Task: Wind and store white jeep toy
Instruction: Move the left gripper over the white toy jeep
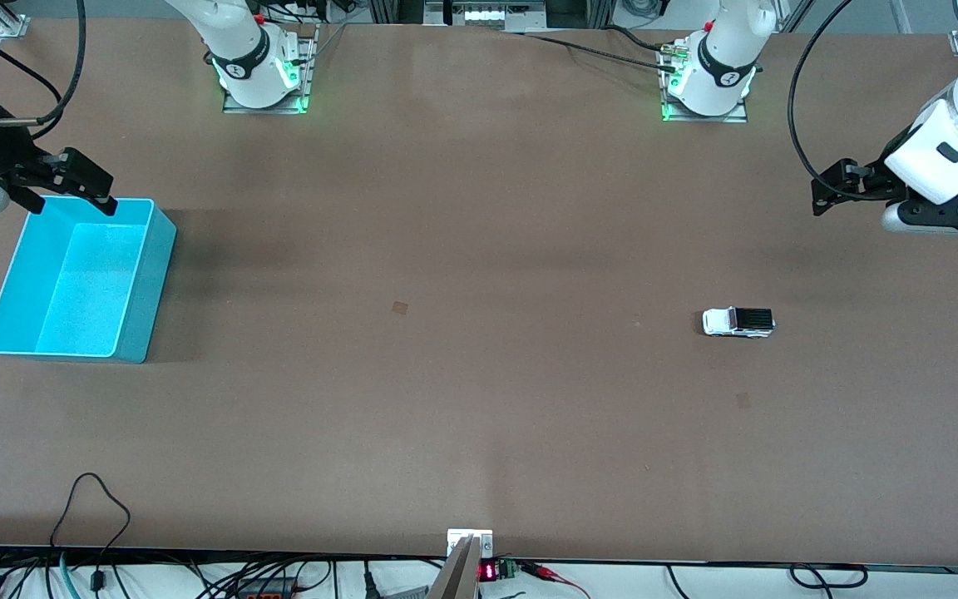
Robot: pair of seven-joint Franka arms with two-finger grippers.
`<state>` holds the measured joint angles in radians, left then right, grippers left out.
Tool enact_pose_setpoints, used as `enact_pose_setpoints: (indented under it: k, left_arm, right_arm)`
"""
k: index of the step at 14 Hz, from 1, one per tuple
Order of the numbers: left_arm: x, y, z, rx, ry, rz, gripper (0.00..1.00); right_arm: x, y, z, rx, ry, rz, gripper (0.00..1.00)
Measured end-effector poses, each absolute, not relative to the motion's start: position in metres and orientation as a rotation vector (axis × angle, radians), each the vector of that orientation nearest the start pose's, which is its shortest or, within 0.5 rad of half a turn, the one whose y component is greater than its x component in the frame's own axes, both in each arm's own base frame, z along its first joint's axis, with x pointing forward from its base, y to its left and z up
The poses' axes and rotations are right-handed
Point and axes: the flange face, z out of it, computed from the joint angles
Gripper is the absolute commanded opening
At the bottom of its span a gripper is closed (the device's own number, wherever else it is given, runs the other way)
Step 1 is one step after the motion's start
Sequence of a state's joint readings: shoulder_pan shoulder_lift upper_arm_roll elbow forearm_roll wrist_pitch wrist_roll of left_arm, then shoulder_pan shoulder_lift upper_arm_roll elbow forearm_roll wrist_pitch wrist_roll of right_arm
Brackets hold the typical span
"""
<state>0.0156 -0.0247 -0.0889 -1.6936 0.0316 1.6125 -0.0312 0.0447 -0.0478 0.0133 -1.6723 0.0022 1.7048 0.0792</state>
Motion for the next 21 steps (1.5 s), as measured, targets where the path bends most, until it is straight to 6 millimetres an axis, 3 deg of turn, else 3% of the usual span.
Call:
enact_pose_setpoints:
  k: [9, 14, 16, 18, 21]
  left_arm:
    - [0.546, -0.042, 0.58, -3.102, 0.086, 0.101, 1.0]
    - [0.535, -0.048, 0.563, -3.081, 0.13, 0.314, 1.0]
    - [0.533, -0.049, 0.559, -3.076, 0.253, 0.357, 1.0]
    - [0.537, -0.045, 0.548, -3.064, 0.504, 0.401, 1.0]
    - [0.555, -0.023, 0.507, -3.035, 0.835, 0.482, 1.0]
  right_arm:
    - [0.551, 0.032, 0.615, -3.132, 0.034, -0.125, 1.0]
    - [0.551, 0.032, 0.615, -3.132, 0.034, -0.125, 1.0]
    - [0.55, 0.032, 0.615, -3.132, 0.034, -0.125, 1.0]
    - [0.55, 0.032, 0.615, -3.132, 0.034, -0.125, 1.0]
    - [0.55, 0.033, 0.615, -3.131, 0.032, -0.125, 1.0]
